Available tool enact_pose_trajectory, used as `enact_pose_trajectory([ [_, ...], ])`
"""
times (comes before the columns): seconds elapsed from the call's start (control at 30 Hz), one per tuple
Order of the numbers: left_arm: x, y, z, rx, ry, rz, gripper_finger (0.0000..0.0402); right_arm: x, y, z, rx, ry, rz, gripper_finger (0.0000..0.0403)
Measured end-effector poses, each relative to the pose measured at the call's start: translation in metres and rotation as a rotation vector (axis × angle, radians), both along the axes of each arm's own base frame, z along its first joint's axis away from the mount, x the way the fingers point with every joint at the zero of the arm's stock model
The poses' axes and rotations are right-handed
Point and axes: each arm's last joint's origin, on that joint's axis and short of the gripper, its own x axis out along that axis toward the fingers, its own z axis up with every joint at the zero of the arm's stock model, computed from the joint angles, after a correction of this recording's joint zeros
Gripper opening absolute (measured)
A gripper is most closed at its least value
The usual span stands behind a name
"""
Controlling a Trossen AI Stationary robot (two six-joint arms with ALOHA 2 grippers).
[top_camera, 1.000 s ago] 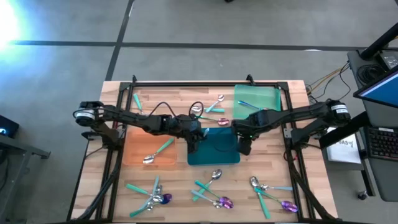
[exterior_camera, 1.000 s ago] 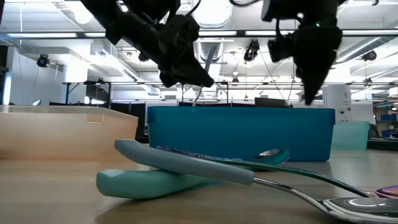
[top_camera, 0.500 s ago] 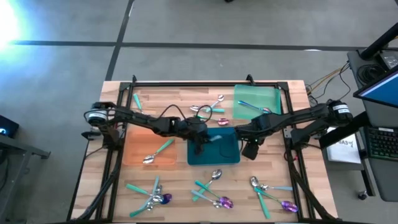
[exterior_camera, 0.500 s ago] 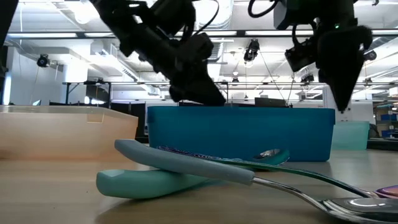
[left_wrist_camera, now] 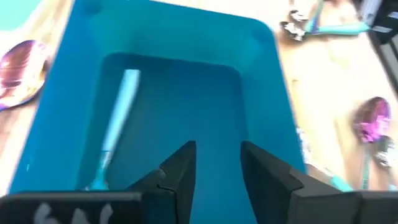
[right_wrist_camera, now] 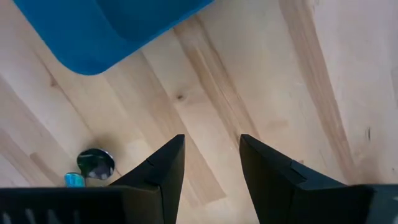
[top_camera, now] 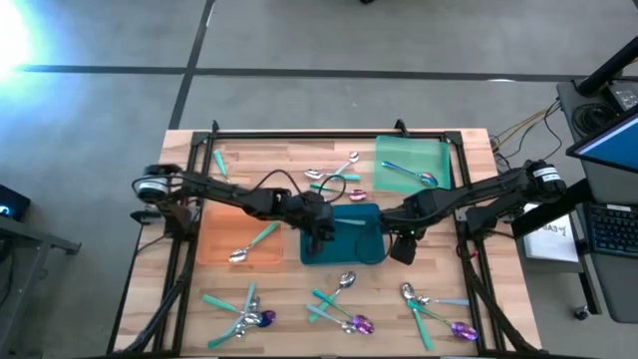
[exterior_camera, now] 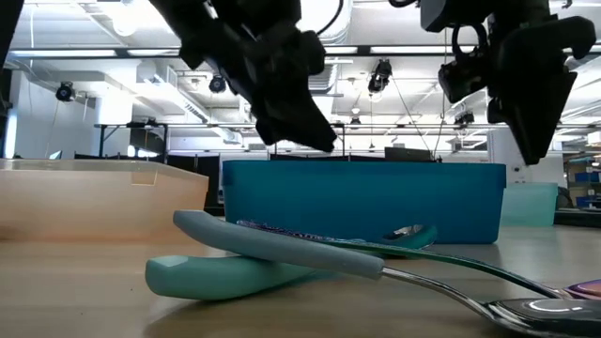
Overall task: Sort silverware by color (type)
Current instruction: Put the blue spoon into the green bin
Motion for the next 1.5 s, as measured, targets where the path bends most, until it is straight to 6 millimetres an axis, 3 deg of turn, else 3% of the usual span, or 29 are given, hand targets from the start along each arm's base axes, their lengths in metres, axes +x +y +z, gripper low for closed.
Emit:
enact_pose_trajectory([
  [0.13, -0.004, -0.009, 0.012, -0.001, -0.032, -0.026, 0.0103, -0.001, 0.002, -0.001, 0.034, 0.022, -0.059, 0.0144],
  [0.3, -0.008, -0.015, 0.021, 0.029, -0.054, -0.018, 0.0102, -0.007, 0.021, -0.004, 0.140, 0.081, -0.081, 0.0144],
  [0.53, -0.008, -0.015, 0.024, 0.041, -0.066, -0.005, 0.0102, -0.021, 0.061, -0.005, 0.160, 0.149, -0.149, 0.0144],
  [0.77, -0.009, -0.018, 0.026, 0.043, -0.072, -0.016, 0.0102, -0.027, 0.107, -0.008, 0.217, 0.083, -0.257, 0.0144],
  [1.03, -0.010, -0.048, 0.029, 0.036, -0.112, -0.098, 0.0102, -0.048, 0.151, -0.026, 0.178, 0.179, -0.315, 0.0144],
  [1.3, -0.011, -0.075, 0.037, 0.024, -0.168, -0.167, 0.0102, -0.052, 0.176, -0.049, 0.149, 0.228, -0.359, 0.0144],
  [1.5, -0.011, -0.082, 0.042, 0.020, -0.182, -0.186, 0.0102, -0.048, 0.181, -0.062, 0.109, 0.256, -0.356, 0.0144],
])
